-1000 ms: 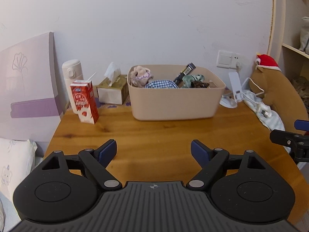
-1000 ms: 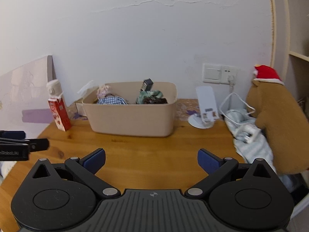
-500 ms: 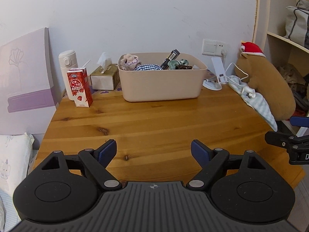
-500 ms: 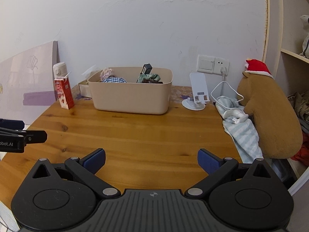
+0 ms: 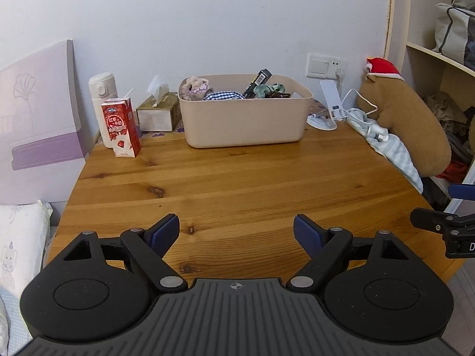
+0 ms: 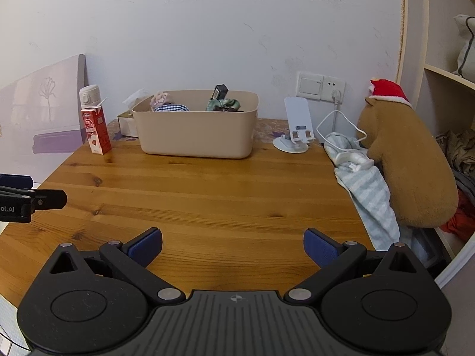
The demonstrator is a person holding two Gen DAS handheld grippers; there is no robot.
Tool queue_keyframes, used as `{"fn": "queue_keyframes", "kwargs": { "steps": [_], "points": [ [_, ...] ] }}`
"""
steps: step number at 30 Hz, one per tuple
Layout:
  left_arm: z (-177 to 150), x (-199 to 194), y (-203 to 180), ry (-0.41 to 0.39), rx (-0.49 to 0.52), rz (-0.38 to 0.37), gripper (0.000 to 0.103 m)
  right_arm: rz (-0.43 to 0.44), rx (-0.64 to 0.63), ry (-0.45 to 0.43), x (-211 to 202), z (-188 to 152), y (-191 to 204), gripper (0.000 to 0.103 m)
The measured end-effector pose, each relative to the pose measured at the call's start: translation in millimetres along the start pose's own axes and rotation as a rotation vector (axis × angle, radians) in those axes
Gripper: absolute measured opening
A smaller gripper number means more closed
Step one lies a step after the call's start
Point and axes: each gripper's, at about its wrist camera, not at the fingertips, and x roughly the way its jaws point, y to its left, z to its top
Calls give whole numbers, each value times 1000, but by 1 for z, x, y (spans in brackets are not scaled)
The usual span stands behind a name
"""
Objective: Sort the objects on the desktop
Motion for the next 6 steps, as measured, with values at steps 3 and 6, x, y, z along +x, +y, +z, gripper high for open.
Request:
{"fn": "queue_keyframes", "kwargs": {
  "steps": [3, 6],
  "points": [
    [0, 2, -1, 5, -4, -12, 86, -2, 1, 1, 0, 1, -2, 103],
    [0, 5, -4, 8, 7, -9, 86, 2, 3, -1, 1, 1, -2, 103]
  ]
}}
